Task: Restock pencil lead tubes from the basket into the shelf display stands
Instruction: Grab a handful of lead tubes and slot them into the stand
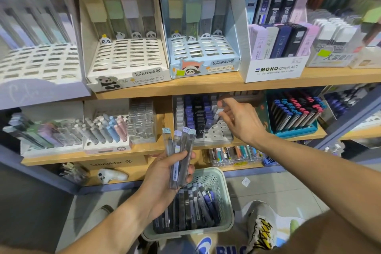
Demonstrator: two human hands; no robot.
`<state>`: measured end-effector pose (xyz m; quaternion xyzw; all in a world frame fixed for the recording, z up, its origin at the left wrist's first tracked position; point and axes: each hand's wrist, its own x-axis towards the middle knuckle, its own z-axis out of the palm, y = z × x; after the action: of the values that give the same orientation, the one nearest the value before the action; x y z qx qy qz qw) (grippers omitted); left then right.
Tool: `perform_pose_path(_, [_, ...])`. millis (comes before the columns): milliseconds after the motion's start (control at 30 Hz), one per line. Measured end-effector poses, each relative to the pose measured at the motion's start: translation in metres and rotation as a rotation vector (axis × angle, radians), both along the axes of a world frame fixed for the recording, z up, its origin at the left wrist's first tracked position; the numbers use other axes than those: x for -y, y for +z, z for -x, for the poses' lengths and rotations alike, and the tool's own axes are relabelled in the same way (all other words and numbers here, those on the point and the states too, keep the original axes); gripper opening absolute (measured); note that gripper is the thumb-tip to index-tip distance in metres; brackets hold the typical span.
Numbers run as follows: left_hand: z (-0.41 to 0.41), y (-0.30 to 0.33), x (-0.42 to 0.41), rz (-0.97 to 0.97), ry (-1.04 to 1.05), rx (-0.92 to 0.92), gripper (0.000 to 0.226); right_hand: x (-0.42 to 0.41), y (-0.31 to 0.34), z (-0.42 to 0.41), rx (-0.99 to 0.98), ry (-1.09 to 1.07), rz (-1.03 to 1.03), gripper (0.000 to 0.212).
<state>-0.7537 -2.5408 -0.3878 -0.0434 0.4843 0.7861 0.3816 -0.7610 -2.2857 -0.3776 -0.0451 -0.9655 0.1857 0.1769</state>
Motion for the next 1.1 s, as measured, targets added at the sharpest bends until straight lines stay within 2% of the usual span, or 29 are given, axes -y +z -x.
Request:
perform_pose_path(133, [-0.001, 0.001, 0.0, 0.007, -0.001, 0.014, 0.034, -0.005, -0.001, -0.001, -0.018, -0.019, -0.044, 0.025])
perform_pose_path(267, [-0.002, 0.004, 0.0, -0.006, -0.022, 0.018, 0.03, -0.005, -0.006, -0.003, 0.05, -0.018, -0.015, 0.024])
perform_pose_path(367, [-0.002, 0.004, 0.0, 0.013, -0.038, -0.007, 0.041, -0.005, -0.008, -0.001, 0.013, -0.002, -0.033, 0.021])
perform_pose_path(433, [-0.004, 0.003, 0.0, 0.028, -0.051, -0.031, 0.05, -0.003, -0.006, -0.001, -0.011, 0.006, -0.049, 0.027])
perform_pose_path(567, [-0.007, 0.007, -0.001, 0.022, -0.072, -0.048, 0.048, 0.007, 0.004, -0.011, 0.027, -0.089, -0.053, 0.037])
perform_pose_path(667, [-0.008, 0.011, -0.002, -0.002, -0.091, -0.051, 0.036, 0.031, 0.02, -0.024, 0.011, -0.193, 0.161, 0.019])
perform_pose_path(733, [-0.007, 0.013, -0.002, -0.01, -0.1, -0.052, 0.028, 0.051, 0.033, -0.035, 0.093, -0.229, 0.518, 0.005])
perform_pose_path(800, [-0.007, 0.013, -0.003, -0.013, -0.11, -0.067, 0.03, 0.069, 0.045, -0.048, 0.16, -0.178, 0.828, 0.007])
perform_pose_path(933, [-0.013, 0.012, -0.005, -0.007, -0.167, -0.086, 0.025, 0.083, 0.053, -0.053, 0.159, -0.121, 0.8, 0.015])
perform_pose_path(1033, [-0.014, 0.009, -0.005, -0.062, -0.161, -0.018, 0.019, 0.083, 0.054, -0.05, 0.228, -0.172, 1.057, 0.019])
perform_pose_path(1100, [-0.013, 0.006, -0.003, -0.082, -0.169, -0.02, 0.014, 0.079, 0.056, -0.048, 0.275, -0.203, 1.142, 0.019])
